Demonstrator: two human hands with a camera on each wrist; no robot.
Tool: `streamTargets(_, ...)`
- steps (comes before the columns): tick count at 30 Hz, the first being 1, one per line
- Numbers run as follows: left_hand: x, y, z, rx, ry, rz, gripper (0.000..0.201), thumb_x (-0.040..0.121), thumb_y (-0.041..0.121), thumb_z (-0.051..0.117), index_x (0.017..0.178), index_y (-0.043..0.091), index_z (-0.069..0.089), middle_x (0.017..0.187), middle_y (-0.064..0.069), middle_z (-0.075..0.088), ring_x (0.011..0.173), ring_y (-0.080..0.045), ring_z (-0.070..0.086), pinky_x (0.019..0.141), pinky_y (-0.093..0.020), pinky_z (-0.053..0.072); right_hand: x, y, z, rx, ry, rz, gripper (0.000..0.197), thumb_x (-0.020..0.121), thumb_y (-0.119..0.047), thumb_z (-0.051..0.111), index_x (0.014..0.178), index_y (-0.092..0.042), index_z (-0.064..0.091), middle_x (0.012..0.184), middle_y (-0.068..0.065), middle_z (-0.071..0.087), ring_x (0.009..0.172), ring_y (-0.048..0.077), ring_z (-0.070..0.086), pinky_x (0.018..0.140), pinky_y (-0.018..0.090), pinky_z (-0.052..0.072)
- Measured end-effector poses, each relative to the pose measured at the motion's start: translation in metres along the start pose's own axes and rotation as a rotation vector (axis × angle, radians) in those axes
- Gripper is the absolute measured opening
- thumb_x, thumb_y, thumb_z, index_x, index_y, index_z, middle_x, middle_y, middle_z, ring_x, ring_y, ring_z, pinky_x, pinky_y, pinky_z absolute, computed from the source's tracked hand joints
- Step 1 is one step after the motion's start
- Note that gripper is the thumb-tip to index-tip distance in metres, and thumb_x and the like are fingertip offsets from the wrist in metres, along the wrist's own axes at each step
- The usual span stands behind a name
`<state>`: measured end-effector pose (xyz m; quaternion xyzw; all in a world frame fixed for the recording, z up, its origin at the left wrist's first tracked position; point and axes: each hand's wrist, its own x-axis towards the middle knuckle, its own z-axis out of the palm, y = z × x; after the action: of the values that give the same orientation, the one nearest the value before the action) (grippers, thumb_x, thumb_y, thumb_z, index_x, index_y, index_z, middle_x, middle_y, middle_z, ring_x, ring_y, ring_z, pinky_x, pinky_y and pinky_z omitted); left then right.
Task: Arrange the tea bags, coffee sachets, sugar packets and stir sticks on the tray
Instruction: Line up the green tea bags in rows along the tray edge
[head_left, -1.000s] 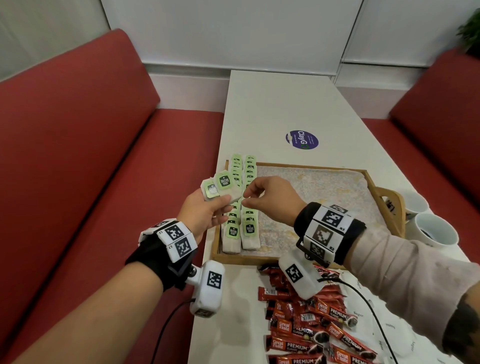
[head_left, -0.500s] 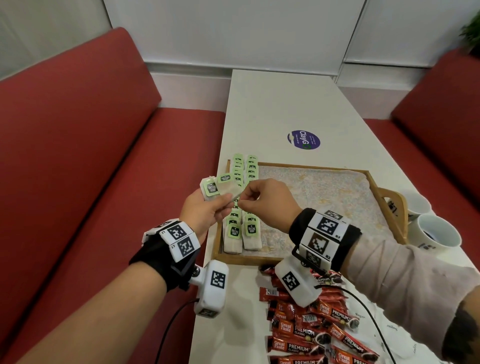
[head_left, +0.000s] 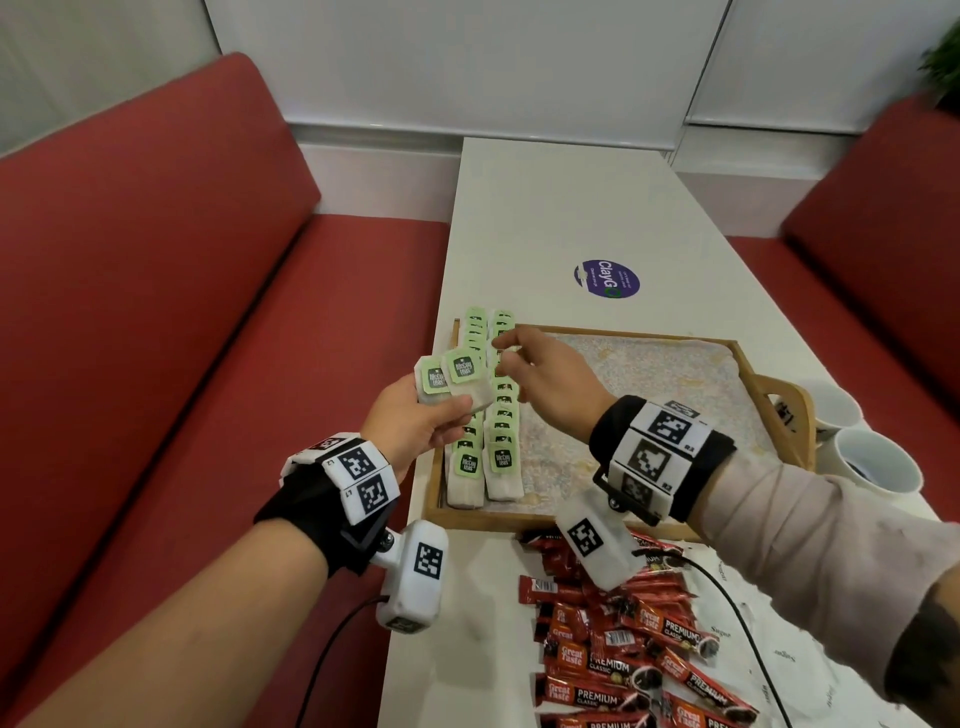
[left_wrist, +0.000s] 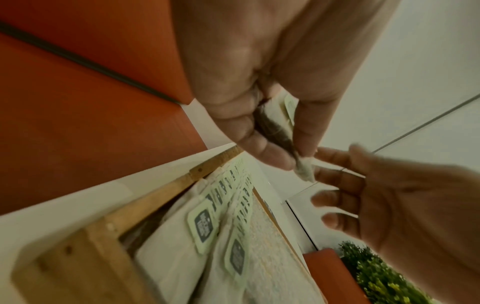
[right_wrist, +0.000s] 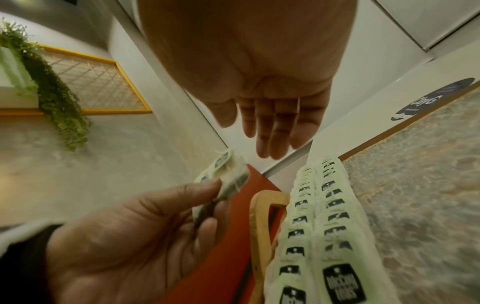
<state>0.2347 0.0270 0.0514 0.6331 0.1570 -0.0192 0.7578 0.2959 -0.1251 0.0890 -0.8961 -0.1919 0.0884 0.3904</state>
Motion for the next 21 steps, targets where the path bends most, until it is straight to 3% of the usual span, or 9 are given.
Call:
streamTargets(3,-0.001,0.001,0.000,0.077,-0.058,0.014,0.021,0.086,-0.002,0.063,0.102,0.011,0.059,0.084,-0.002,0.066,0.064,-0.004,0.063,0.057,-0.016,0.053,0.003,-0.006,-0.003,0.051,-0.119,-0.005,0.044,0.094,-0.033,0.057,0.134,-0.017,0.046,0.103,-0.003,0.060,0.091,0.014,0.059,0.085,0.029,0.046)
streamTargets(5,-0.002,0.001,0.000,0.122,-0.089,0.023,0.022,0.085,-0.002,0.064,0.098,0.014,0.059,0.082,0.000,0.066,0.064,-0.004,0.063,0.058,-0.017,0.053,0.006,-0.006,-0.003,0.033,-0.170,-0.021,0.044,0.089,-0.027,0.065,0.129,-0.016,0.051,0.086,-0.006,0.058,0.079,0.010,0.057,0.078,0.026,0.046)
streamTargets(7,0.000,0.000,-0.002,0.137,-0.104,0.019,0.021,0.085,-0.002,0.064,0.099,0.013,0.059,0.083,-0.002,0.066,0.067,-0.007,0.063,0.058,-0.018,0.053,0.007,-0.005,-0.002,0.014,-0.186,-0.038,0.027,0.086,-0.017,0.068,0.112,-0.014,0.062,0.070,-0.007,0.053,0.063,0.007,0.050,0.068,0.024,0.043)
streamTargets(9,0.001,-0.003,-0.003,0.139,-0.089,0.010,0.016,0.088,0.001,0.061,0.101,0.011,0.058,0.083,-0.003,0.065,0.067,-0.007,0.063,0.060,-0.018,0.055,0.008,-0.003,-0.001,0.019,-0.188,-0.039,0.012,0.086,-0.012,0.068,0.098,-0.009,0.067,0.071,-0.001,0.058,0.064,0.012,0.052,0.070,0.032,0.047)
streamTargets(12,0.004,-0.006,-0.006,0.113,-0.019,-0.014,0.012,0.096,0.010,0.052,0.107,0.005,0.054,0.084,-0.003,0.063,0.064,-0.007,0.063,0.061,-0.022,0.056,0.005,0.004,0.001,0.037,-0.199,0.009,0.003,0.087,-0.010,0.066,0.089,-0.011,0.065,0.071,0.003,0.061,0.064,0.016,0.059,0.073,0.036,0.053)
streamTargets(18,0.003,-0.006,-0.009,0.111,0.012,-0.048,0.017,0.099,0.017,0.047,0.109,0.006,0.054,0.091,-0.003,0.063,0.075,-0.012,0.062,0.054,-0.018,0.055,-0.009,0.021,0.006,-0.153,-0.452,0.086,0.012,0.088,-0.010,0.065,0.093,-0.016,0.057,0.066,-0.007,0.058,0.057,0.008,0.058,0.062,0.022,0.047)
streamTargets(21,0.002,-0.007,-0.009,0.120,0.014,-0.051,0.013,0.098,0.018,0.049,0.105,0.009,0.056,0.092,-0.002,0.064,0.077,-0.011,0.062,0.054,-0.018,0.054,-0.012,0.024,0.013,-0.222,-0.555,0.078,0.013,0.089,-0.010,0.064,0.092,-0.019,0.056,0.072,-0.006,0.059,0.063,0.013,0.061,0.068,0.025,0.049)
